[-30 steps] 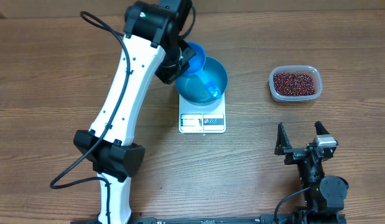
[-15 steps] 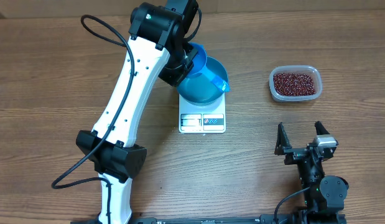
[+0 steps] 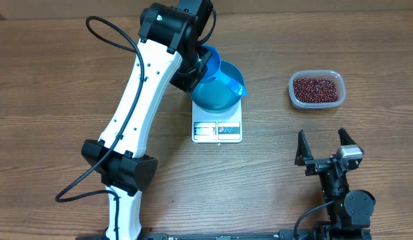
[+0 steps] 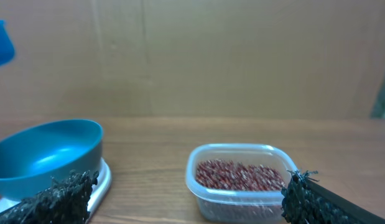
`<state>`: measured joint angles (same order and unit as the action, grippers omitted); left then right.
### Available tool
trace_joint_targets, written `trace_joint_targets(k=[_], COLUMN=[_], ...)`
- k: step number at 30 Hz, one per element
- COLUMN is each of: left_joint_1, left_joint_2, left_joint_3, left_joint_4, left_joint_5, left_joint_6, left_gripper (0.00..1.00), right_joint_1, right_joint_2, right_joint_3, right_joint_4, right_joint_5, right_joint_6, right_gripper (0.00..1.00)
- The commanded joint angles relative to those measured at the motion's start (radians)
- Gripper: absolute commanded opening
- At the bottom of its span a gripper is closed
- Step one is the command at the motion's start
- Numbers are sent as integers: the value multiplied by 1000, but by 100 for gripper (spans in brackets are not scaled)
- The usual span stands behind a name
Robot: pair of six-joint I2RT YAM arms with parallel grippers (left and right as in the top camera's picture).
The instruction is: Scoop item into bowl and weigh 150g on scale
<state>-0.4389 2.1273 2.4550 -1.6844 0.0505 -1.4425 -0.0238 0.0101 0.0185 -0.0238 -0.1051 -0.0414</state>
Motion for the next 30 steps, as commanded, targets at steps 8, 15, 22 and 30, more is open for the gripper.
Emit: trace_joint_targets(k=[8,15,22,30], left_joint_1=[-7,-7,-7,-7], left_joint_2=[-24,-24,-24,-24], left_joint_3=[21,21,21,21], left_joint_4=[-5,-5,-5,-5], left_joint_5=[-34,-32,-32,-32], left_joint_6=[-24,-24,-24,-24], left_gripper=[4,4,4,4], right_joint_1=[0,0,0,0], right_joint_2=[-7,-2,121,542], right_joint_3=[-10,55,264,589], right_joint_4=[159,188,-25,-213], right_joint_5=[-190,-113,-87,-264], right_joint_6=[199,387,393,378], right_gripper=[100,100,100,100])
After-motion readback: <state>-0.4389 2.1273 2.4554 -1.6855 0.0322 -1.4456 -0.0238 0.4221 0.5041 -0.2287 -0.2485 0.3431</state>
